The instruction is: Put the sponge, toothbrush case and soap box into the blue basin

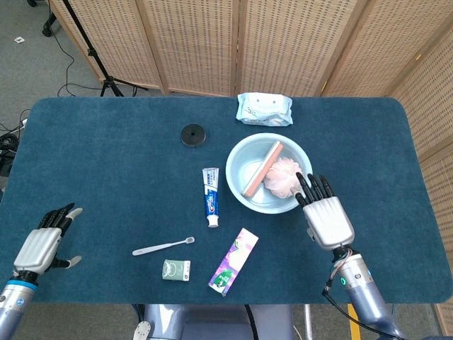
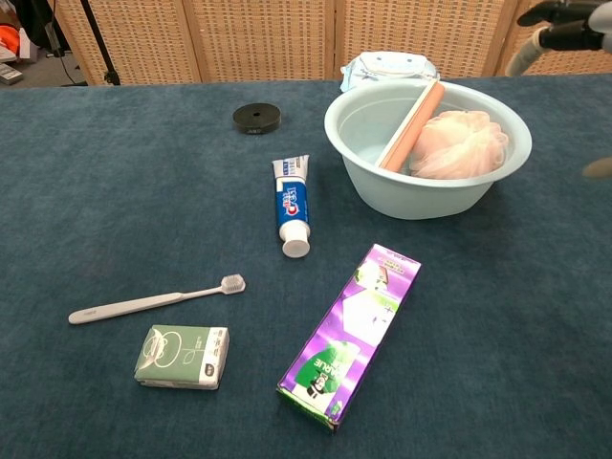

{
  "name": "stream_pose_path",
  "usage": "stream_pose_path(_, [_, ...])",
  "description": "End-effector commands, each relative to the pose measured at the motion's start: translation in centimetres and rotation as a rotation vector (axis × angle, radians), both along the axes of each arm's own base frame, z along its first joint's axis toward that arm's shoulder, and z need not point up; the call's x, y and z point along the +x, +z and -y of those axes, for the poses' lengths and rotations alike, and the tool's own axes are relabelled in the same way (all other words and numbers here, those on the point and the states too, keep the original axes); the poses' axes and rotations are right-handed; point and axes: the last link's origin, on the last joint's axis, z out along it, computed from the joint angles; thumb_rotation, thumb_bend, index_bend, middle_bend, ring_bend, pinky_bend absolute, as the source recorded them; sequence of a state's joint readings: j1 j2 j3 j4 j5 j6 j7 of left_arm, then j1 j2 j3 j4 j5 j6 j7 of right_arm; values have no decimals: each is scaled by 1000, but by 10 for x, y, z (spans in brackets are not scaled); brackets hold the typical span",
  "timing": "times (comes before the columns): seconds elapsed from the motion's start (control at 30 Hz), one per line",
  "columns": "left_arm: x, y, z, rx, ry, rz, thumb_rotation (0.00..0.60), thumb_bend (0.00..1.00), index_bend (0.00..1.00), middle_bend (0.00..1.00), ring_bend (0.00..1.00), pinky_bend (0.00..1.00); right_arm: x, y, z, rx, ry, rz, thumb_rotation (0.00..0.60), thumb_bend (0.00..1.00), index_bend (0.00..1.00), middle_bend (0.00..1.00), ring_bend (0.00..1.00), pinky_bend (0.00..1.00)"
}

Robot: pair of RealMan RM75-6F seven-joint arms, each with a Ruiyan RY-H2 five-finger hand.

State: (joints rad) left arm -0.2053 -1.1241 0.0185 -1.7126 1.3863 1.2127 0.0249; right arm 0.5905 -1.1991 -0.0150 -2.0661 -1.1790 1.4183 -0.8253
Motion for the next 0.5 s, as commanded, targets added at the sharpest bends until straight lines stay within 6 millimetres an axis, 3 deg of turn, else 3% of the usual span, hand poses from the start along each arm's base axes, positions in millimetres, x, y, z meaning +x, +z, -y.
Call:
stream_pose_path(0.03, [1,-1,1,-1,-5,-2,600,157,0,0,0,40,-17,-1,-16,15,-37,20,600,105,184,0,0,80])
stream_pose_path(0.5, [3,-8,3,-6,-19,-32,600,158,0,0,0,40,-88,-17,-65,32,-174,102,600,105,184,0,0,80])
